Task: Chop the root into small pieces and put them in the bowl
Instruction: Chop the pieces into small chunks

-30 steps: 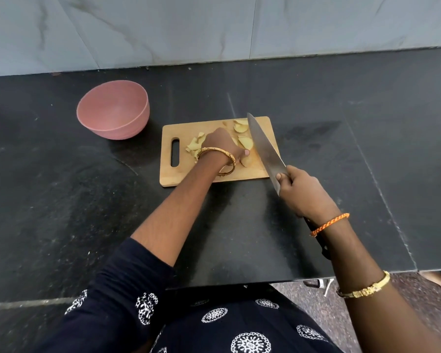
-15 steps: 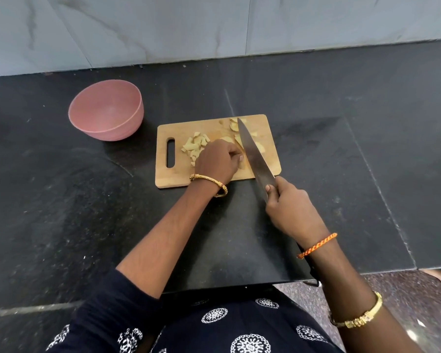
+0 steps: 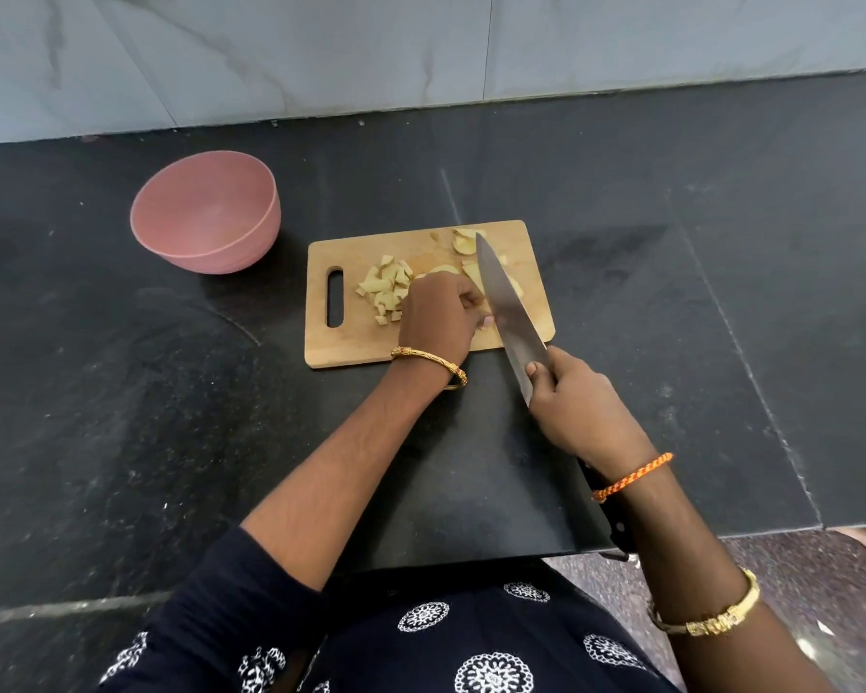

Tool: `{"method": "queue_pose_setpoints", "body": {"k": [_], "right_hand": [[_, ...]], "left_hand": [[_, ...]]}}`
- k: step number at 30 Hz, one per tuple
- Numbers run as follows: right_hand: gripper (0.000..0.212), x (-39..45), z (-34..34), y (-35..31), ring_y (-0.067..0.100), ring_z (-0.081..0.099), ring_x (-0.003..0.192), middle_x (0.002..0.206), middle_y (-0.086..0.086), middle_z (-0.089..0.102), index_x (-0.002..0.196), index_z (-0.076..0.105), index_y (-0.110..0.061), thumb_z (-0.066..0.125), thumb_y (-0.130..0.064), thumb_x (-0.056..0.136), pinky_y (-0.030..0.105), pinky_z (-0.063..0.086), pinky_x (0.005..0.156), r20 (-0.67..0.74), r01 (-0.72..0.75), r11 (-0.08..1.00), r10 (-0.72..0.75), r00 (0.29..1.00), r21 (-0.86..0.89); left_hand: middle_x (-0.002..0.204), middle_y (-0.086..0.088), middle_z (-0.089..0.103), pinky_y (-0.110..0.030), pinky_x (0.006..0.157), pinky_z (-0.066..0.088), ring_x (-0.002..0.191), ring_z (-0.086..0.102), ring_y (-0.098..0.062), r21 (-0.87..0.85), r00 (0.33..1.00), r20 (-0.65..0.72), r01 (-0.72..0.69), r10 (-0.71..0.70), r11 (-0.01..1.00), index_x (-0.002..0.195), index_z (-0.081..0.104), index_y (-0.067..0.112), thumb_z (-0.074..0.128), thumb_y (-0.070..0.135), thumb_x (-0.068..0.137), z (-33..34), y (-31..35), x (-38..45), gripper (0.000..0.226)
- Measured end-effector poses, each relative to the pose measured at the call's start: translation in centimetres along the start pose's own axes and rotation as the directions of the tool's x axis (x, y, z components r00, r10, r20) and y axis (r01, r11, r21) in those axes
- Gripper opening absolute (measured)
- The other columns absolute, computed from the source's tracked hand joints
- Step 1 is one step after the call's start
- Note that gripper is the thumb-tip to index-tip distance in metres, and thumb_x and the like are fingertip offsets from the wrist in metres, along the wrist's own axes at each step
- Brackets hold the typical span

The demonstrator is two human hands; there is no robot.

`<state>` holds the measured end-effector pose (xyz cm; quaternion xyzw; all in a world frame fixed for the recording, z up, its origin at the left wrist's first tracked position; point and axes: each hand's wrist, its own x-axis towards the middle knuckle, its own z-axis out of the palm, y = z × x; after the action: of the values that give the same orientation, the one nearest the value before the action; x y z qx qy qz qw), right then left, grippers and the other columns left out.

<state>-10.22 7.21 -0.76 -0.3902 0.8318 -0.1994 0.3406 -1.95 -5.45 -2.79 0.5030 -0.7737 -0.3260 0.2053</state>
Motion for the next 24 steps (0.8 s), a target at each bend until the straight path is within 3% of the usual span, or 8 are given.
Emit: {"method": "queue_pose_setpoints", "body": {"k": [4, 8, 16, 22, 24], "right_hand": [[0.026, 0.3, -0.4, 0.2, 0.017, 0.052, 0.07, 0.085, 0.006, 0.057, 0.104, 0.052, -0.01, 0.035, -0.029, 0.101, 0.029, 0.039, 0.057, 0.046, -0.03, 0.999, 0.028, 0.999, 0.031], [0.025, 0.4, -0.5, 0.4, 0.015, 0.052, 0.066, 0.082, 0.005, 0.057, 0.107, 0.052, -0.012, 0.036, -0.03, 0.101, 0.031, 0.044, 0.06, 0.073, -0.046, 0.996, 0.041, 0.997, 0.082], [0.021, 0.5, -1.1, 0.3, 0.012, 0.047, 0.049, 0.077, 0.003, 0.055, 0.095, 0.049, -0.018, 0.035, -0.032, 0.101, 0.021, 0.039, 0.038, 0.131, -0.073, 0.991, 0.058, 0.99, 0.115], [0.022, 0.3, -1.1, 0.4, 0.011, 0.043, 0.041, 0.074, 0.002, 0.053, 0.084, 0.045, -0.026, 0.034, -0.032, 0.101, 0.019, 0.035, 0.033, 0.163, -0.092, 0.981, 0.064, 0.984, 0.173], [0.02, 0.1, -1.2, 0.3, 0.012, 0.044, 0.043, 0.074, 0.004, 0.054, 0.09, 0.048, -0.023, 0.034, -0.032, 0.101, 0.021, 0.037, 0.035, 0.169, -0.083, 0.984, 0.057, 0.984, 0.157]], "left_hand": [[0.081, -0.007, 0.071, -0.022, 0.068, 0.049, 0.069, 0.06, -0.011, -0.067, 1.0, -0.018, 0.018, -0.02, 0.998, 0.083, 0.073, 0.005, 0.082, 0.01, 0.065, 0.4, 0.3, -0.2, 0.02], [0.081, -0.007, 0.072, -0.026, 0.073, 0.053, 0.073, 0.065, -0.015, -0.117, 0.996, -0.011, 0.087, -0.089, 0.989, 0.081, 0.073, 0.005, 0.083, 0.009, 0.065, 0.3, 0.7, -0.1, 0.019], [0.091, -0.01, 0.072, -0.019, 0.07, 0.047, 0.086, 0.066, -0.019, -0.043, 0.995, 0.019, 0.102, -0.101, 0.994, 0.094, 0.073, 0.004, 0.066, -0.002, 0.074, 0.4, 1.4, 0.0, 0.022], [0.093, -0.008, 0.072, -0.019, 0.075, 0.05, 0.079, 0.061, -0.011, -0.122, 0.992, 0.033, 0.126, -0.123, 0.984, 0.096, 0.073, 0.005, 0.073, -0.001, 0.073, 0.2, 1.1, 0.0, 0.025], [0.093, -0.007, 0.071, -0.02, 0.076, 0.05, 0.078, 0.06, -0.01, -0.158, 0.99, 0.04, 0.139, -0.134, 0.978, 0.097, 0.072, 0.006, 0.077, 0.002, 0.071, 0.1, 0.9, 0.0, 0.027]]}}
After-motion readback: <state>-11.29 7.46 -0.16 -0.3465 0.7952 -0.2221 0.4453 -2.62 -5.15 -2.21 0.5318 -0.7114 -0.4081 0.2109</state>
